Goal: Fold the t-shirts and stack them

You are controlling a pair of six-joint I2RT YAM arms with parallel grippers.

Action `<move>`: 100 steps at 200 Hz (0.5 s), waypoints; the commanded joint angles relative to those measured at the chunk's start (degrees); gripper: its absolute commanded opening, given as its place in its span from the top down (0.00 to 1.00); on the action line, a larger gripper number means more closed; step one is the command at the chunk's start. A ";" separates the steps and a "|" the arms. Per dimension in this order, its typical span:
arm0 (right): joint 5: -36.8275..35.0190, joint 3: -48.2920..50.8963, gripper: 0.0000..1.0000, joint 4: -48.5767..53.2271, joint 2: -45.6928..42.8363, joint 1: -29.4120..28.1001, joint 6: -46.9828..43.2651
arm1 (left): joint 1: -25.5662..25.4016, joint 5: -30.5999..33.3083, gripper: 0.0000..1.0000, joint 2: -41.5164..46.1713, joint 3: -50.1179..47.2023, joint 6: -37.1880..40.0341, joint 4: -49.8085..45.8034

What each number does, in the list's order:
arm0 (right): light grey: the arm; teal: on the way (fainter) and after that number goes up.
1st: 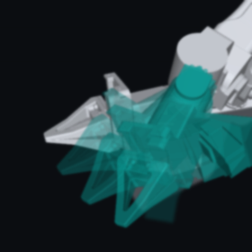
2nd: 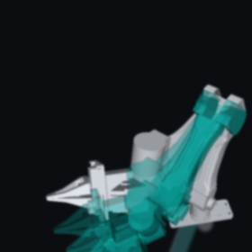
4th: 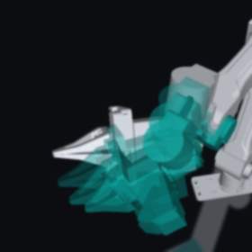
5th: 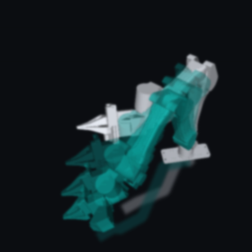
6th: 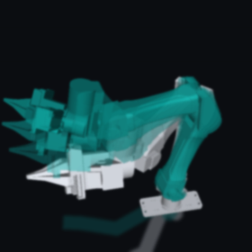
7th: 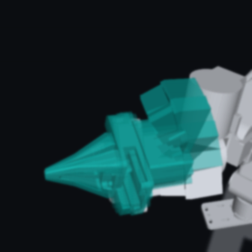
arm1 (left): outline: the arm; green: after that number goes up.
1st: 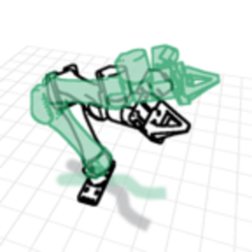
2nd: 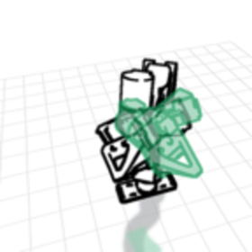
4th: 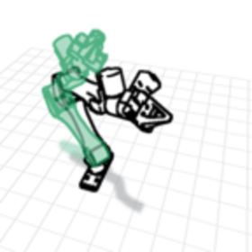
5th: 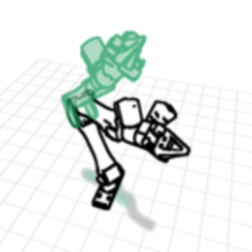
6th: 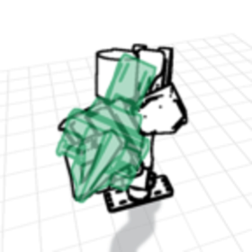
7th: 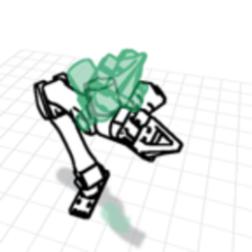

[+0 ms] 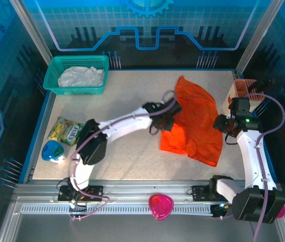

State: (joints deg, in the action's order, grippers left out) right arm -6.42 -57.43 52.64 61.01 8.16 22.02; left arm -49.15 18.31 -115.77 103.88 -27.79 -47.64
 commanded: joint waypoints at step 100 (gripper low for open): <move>0.56 14.84 0.50 -10.80 5.88 -22.33 13.46 | 24.01 37.33 0.87 -23.26 36.52 40.23 -4.41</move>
State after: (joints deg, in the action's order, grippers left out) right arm -5.54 -45.15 45.39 65.54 -12.05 31.31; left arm -26.09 51.44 -133.12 134.34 3.29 -54.08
